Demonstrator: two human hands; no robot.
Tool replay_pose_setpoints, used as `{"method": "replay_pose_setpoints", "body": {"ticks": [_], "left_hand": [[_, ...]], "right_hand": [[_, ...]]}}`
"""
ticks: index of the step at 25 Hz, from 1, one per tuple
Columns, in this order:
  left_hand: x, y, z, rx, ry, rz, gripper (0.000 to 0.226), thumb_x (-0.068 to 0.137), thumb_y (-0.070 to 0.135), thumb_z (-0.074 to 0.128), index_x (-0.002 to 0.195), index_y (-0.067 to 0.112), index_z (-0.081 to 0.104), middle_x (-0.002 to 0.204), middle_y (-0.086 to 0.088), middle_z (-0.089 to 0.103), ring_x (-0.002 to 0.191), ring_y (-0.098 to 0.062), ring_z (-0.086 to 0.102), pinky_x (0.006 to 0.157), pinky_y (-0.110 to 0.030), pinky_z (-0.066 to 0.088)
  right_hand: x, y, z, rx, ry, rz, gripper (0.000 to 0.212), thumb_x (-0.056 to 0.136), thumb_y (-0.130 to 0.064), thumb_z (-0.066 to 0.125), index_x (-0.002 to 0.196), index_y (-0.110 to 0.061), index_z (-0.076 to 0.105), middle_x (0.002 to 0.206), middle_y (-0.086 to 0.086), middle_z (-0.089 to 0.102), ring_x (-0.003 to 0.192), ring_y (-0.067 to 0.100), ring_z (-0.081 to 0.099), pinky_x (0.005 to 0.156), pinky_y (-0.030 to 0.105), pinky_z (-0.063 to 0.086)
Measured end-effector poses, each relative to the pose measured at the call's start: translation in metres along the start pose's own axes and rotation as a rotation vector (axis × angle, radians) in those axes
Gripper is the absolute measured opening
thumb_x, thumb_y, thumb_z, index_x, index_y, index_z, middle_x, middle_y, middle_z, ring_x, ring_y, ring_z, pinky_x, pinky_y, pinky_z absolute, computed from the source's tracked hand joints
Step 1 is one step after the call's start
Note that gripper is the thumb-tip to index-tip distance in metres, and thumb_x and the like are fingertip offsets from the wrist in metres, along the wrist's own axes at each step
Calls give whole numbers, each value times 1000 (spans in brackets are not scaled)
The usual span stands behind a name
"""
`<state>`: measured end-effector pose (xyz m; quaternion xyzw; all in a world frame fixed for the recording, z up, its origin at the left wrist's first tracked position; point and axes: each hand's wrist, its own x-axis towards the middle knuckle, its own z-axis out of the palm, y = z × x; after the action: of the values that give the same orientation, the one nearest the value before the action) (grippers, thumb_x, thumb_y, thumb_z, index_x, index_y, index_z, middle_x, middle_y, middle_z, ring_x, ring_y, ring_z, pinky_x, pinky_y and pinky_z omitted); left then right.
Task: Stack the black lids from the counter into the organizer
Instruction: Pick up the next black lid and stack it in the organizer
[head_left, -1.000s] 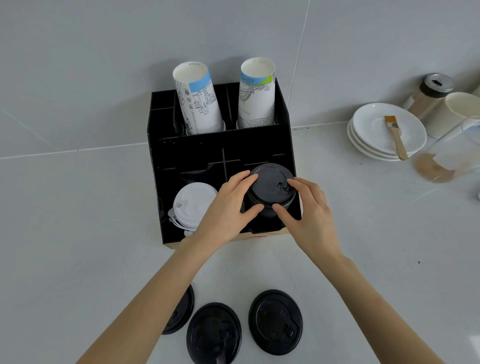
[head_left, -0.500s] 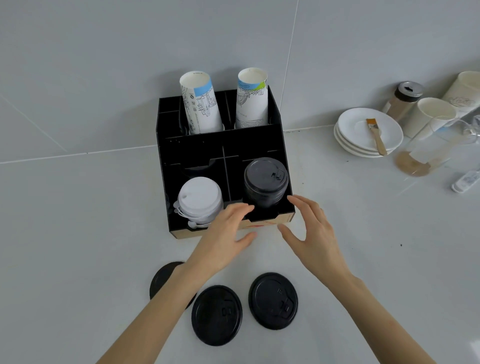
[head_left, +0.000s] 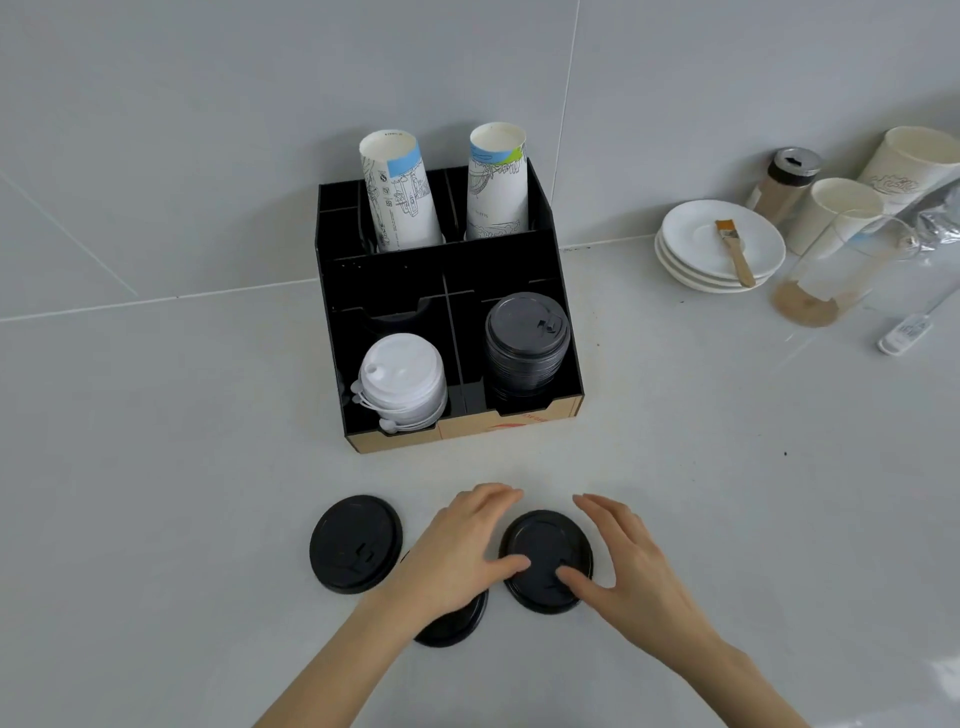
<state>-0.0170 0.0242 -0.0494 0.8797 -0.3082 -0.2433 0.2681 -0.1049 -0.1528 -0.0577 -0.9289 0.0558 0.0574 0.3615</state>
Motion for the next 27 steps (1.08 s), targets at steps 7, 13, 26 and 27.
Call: {"method": "replay_pose_setpoints", "body": {"ticks": [7,13,26,27], "left_hand": [[-6,0,15,45,-111,-8,67,81,38,56,136,25,20,145,5,27,129,-15,27,108,-31,25],[-7,2,13,47,-101,-6,70,82,39,56,138,23,16,148,5,23,131,-15,25,108,-30,24],[10,13,-29,-71,173,69,64,81,33,59,135,22,25,144,6,31,125,-9,29,96,-11,17],[13,14,-34,-77,197,82,64,81,32,59,134,22,26,143,6,32,125,-8,29,95,-9,15]], "right_hand": [[-13,8,13,-69,-69,-10,73,78,-39,59,136,-26,18,142,-7,25,129,11,24,102,20,24],[-10,5,12,41,-2,0,64,78,-29,63,132,-23,29,130,-13,35,121,8,36,98,16,29],[25,-25,-29,126,133,-78,60,76,-21,68,128,-22,39,122,-17,39,113,2,40,87,-9,18],[29,-28,-34,121,147,-92,60,75,-20,69,128,-21,40,122,-16,39,113,3,41,87,-9,18]]}}
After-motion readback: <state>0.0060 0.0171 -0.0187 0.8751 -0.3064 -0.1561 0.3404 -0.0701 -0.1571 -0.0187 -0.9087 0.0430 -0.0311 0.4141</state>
